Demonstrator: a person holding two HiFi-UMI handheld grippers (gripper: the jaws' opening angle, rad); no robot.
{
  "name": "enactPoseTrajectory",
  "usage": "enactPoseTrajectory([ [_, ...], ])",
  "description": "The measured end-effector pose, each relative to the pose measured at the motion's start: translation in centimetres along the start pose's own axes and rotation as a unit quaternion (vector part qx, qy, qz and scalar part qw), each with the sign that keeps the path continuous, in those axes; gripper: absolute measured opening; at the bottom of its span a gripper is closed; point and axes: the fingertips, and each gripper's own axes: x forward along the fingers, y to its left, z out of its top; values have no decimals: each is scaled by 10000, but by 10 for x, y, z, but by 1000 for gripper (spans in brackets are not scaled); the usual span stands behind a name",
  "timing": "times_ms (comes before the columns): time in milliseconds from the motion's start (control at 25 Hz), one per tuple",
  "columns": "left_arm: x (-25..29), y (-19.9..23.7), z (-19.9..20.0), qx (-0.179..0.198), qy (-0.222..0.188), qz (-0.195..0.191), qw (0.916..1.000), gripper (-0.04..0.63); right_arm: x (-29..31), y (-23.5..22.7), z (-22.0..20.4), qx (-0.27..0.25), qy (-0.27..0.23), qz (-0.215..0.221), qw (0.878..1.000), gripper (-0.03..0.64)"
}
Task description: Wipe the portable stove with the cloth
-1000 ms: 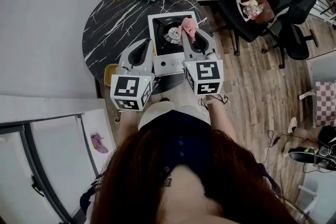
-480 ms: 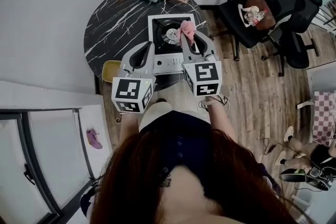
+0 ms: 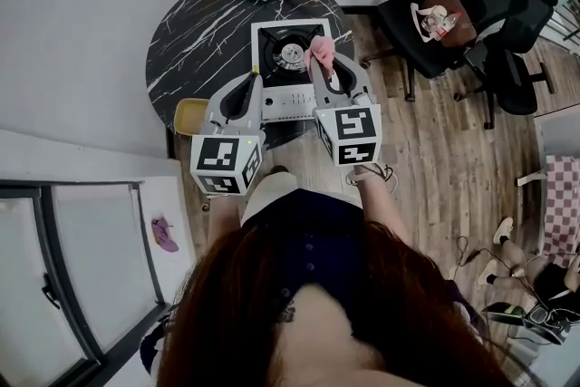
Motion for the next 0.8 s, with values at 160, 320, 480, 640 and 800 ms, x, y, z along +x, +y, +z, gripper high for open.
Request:
enactPoseTrajectory([
  [160,-2,-13,2,63,1,-46,10000,12,-10,-3,1,94,-52,6,9999,63],
  [320,-2,-19,4,93,29,-58,9999,12,-14,-5,0,148,-63,17,9999,62],
  [480,-3,-19,4,102,76,-36,9999,11,-17,-5,0,156,-78,20,9998,63],
  [640,-3,-24,2,123,91,-65,9999,12,-21,-5,-2,167,-45,-4,9998,63],
  [800,-2,-28,2,134,100,-86,9998,12,-24,-7,-2,166,-43,1,9999,63],
])
